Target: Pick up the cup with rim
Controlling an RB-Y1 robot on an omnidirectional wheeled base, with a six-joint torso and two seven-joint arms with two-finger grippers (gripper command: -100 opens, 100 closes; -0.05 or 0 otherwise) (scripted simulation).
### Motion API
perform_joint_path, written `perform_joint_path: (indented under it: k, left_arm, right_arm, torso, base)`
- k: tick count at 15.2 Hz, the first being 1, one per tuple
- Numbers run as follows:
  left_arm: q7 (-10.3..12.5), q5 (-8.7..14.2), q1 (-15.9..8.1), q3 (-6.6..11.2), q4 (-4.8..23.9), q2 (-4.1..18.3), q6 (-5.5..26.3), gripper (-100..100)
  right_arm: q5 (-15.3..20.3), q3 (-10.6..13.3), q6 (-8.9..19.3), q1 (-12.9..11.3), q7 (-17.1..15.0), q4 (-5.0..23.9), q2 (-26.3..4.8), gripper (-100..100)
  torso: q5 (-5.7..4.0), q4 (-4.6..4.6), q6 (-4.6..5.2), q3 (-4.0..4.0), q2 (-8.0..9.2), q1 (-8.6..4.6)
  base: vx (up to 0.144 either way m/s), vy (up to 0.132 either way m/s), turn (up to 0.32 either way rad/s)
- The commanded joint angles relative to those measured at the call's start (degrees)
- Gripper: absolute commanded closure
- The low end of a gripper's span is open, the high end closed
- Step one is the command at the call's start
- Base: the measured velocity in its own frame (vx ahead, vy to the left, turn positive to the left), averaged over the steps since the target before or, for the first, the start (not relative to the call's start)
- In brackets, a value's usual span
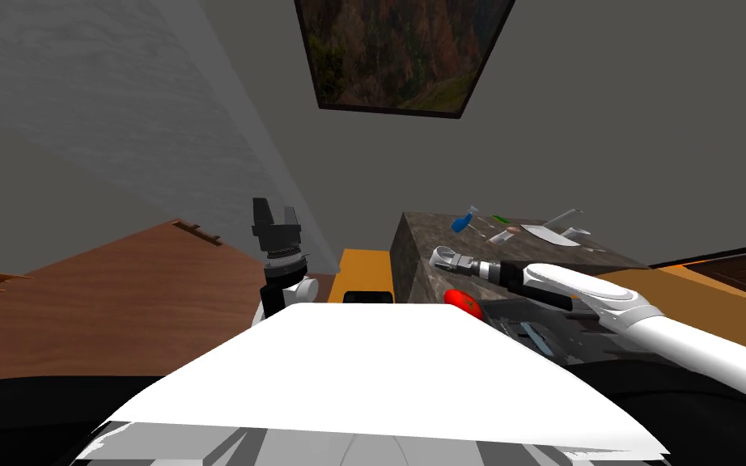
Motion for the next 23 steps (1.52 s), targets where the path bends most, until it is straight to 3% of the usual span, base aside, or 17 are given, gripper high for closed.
perform_joint_path:
  k: [1, 18, 22, 23]
  left_arm:
    - [0.0, 0.0, 0.0, 0.00, 0.0, 0.0, 0.0, 0]
    - [0.0, 0.0, 0.0, 0.00, 0.0, 0.0, 0.0, 0]
    - [0.0, 0.0, 0.0, 0.00, 0.0, 0.0, 0.0, 0]
    - [0.0, 0.0, 0.0, 0.00, 0.0, 0.0, 0.0, 0]
  right_arm:
    - [0.9, 0.5, -0.5, -0.1, 0.0, 1.1, -2.3, -100]
    - [9.1, 1.8, -4.4, 3.5, 0.3, 8.6, -22.2, -100]
    - [10.0, 2.0, -4.8, 4.0, 0.3, 9.4, -24.3, -100]
    - [9.5, 1.6, -4.6, 4.2, 0.3, 9.0, -23.4, -100]
  torso:
    - [0.00, 0.00, 0.00, 0.00, 0.00, 0.00]
    - [0.02, 0.01, 0.00, 0.01, 0.02, 0.10]
    - [0.00, 0.01, 0.03, 0.01, 0.01, 0.04]
    - [0.00, 0.00, 0.02, 0.00, 0.00, 0.04]
  base:
    - [-0.021, 0.016, 0.083]
    - [-0.024, 0.024, 0.080]
    - [-0.016, 0.021, 0.038]
    - [-0.008, 0.011, 0.022]
